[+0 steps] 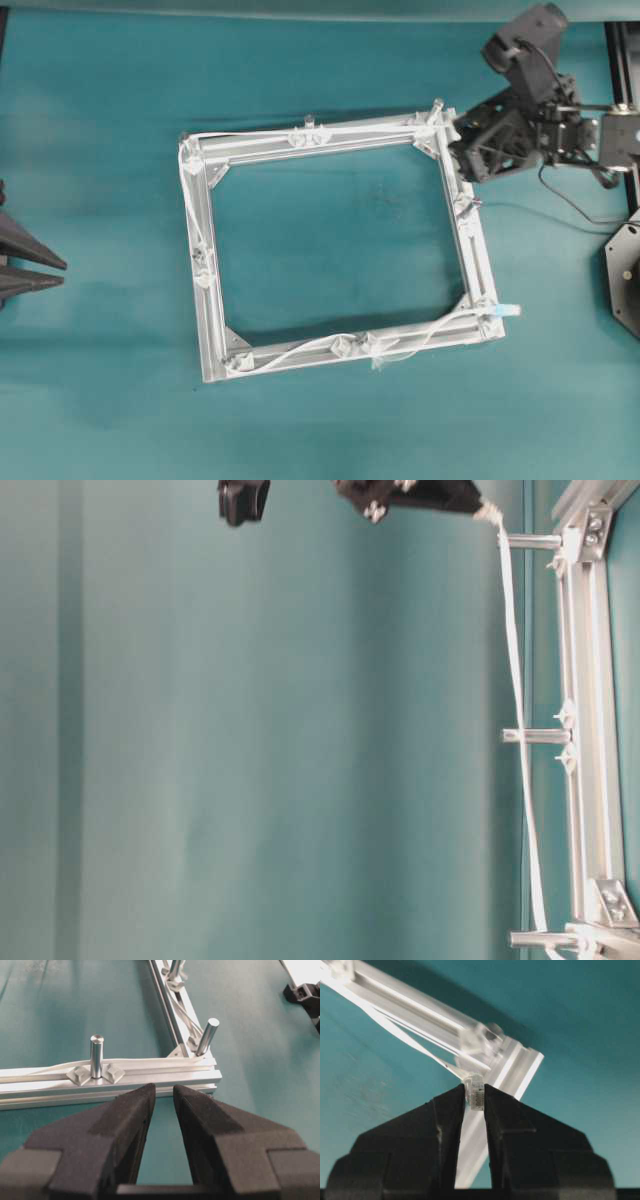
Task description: Move the cable alternately left and right between 8 pins so it hooks onto each one.
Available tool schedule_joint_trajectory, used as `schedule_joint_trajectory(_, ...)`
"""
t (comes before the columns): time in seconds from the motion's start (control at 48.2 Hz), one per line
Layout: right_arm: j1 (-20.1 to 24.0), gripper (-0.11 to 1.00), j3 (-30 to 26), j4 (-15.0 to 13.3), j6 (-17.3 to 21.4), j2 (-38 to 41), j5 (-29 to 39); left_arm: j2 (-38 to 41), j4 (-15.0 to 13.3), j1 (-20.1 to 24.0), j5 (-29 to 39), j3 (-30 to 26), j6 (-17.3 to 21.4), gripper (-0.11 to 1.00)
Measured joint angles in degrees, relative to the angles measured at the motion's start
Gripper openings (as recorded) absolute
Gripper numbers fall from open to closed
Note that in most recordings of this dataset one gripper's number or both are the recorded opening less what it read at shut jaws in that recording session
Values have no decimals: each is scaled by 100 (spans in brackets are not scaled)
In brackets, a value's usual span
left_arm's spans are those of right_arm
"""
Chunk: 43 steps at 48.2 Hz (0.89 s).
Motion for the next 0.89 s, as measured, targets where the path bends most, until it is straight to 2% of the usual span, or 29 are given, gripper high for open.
schedule_joint_trajectory(0.249, -457, 15, 88, -44, -255, -158, -35, 0, 0, 9, 0, 0, -9, 36)
schedule_joint_trajectory(0.602, -853, 15, -396, -70, -1151, 360, -44, 0, -9, 9, 0, 0, 0, 36)
schedule_joint_trajectory(0.892, -905, 15, -659, -193, -1266, 738, -62, 0, 0, 9, 9, 0, -9, 36)
